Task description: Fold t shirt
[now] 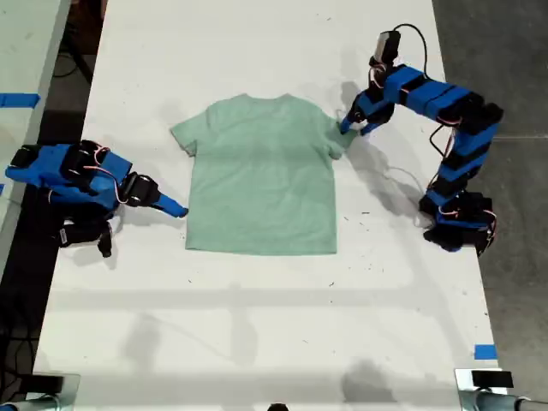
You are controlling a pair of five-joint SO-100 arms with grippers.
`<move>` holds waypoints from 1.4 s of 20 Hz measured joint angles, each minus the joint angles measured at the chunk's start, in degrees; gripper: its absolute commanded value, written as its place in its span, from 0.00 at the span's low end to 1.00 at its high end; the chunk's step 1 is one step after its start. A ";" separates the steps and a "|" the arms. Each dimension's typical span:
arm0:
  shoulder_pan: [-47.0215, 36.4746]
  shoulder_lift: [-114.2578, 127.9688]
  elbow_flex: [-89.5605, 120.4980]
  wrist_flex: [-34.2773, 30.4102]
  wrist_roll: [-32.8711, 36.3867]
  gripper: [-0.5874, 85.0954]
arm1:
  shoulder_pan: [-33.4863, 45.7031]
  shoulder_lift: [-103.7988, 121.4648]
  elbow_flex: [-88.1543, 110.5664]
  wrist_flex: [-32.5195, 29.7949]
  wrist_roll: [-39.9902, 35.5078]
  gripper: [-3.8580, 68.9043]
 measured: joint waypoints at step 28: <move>0.00 0.00 0.00 0.00 0.00 0.10 | -38.67 39.46 4.22 15.56 10.11 0.08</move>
